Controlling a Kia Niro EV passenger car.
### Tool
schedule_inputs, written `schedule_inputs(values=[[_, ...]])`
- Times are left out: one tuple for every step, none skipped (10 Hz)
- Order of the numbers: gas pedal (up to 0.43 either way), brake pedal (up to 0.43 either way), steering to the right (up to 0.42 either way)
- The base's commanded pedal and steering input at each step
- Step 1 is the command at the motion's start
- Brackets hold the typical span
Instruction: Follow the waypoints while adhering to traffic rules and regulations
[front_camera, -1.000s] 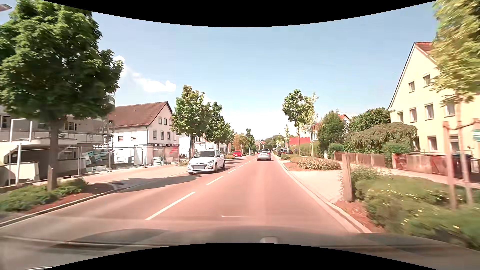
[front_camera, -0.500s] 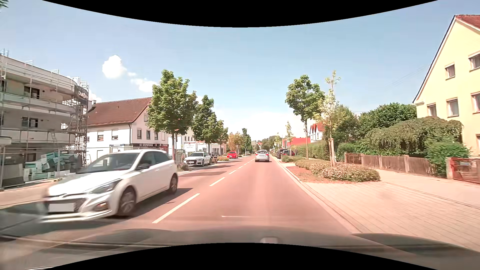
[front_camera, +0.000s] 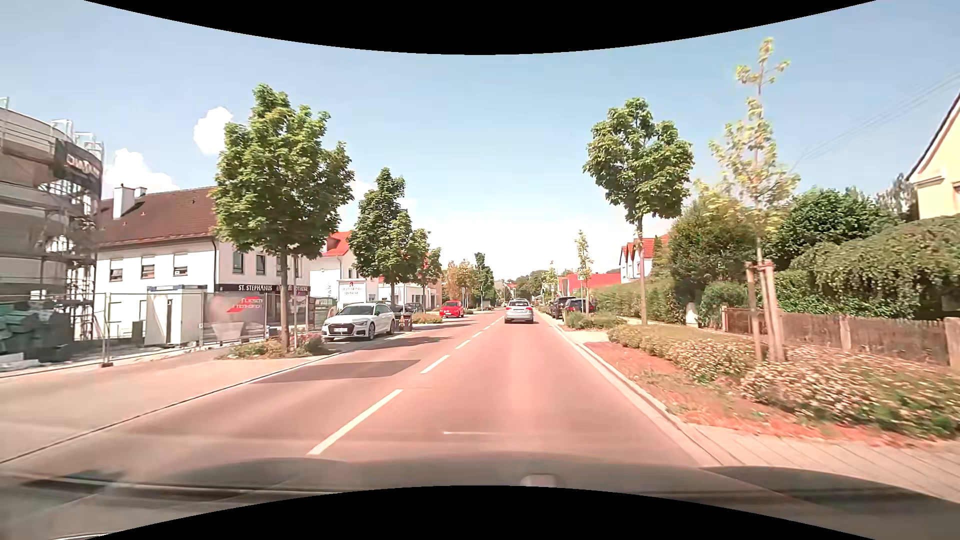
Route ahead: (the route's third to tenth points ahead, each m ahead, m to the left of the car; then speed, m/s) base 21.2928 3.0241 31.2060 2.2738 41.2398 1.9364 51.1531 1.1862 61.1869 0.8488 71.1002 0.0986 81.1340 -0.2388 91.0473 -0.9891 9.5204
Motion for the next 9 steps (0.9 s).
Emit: schedule_inputs(values=[[0.169,0.000,0.016],[0.169,0.000,0.015],[0.169,0.000,0.014],[0.169,0.000,0.014],[0.169,0.000,0.012],[0.169,0.000,0.012],[0.169,0.000,0.010],[0.169,0.000,0.009],[0.169,0.000,0.009]])
